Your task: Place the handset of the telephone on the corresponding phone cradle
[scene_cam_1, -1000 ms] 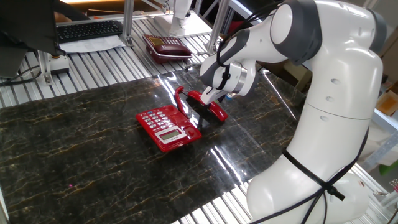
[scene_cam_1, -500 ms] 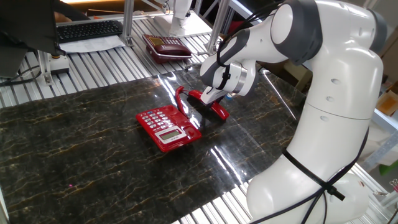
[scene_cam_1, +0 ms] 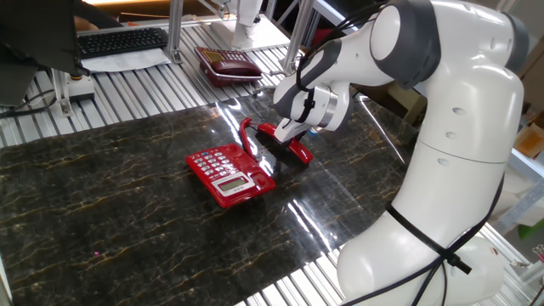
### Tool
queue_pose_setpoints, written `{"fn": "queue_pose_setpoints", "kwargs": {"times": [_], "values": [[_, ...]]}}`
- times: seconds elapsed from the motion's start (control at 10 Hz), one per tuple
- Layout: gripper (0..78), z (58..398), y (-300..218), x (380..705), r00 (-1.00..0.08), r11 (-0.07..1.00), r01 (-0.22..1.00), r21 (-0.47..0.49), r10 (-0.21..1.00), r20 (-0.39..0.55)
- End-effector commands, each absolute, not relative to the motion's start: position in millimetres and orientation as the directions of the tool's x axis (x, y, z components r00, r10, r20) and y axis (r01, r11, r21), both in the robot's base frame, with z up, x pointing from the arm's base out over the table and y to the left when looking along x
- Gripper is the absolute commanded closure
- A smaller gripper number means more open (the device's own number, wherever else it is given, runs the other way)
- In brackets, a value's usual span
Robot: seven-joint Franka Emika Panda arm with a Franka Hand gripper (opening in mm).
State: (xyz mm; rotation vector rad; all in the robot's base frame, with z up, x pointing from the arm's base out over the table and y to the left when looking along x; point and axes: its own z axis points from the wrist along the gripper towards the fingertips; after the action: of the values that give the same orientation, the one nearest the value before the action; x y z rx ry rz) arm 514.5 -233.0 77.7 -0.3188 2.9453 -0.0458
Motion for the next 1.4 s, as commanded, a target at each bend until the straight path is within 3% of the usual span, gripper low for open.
{"fn": "queue_pose_setpoints", "kwargs": {"times": [0.1,0.8,1.4], "values": [[76.4,144.5,-210.8,518.9,-0.986,0.984,-0.161,-0.081,-0.164,-0.033],[76.4,194.6,-170.8,513.7,-0.995,0.989,-0.094,-0.117,-0.092,0.027],[76.4,161.3,-136.0,517.6,-0.998,0.993,-0.044,-0.112,-0.039,0.039]]}}
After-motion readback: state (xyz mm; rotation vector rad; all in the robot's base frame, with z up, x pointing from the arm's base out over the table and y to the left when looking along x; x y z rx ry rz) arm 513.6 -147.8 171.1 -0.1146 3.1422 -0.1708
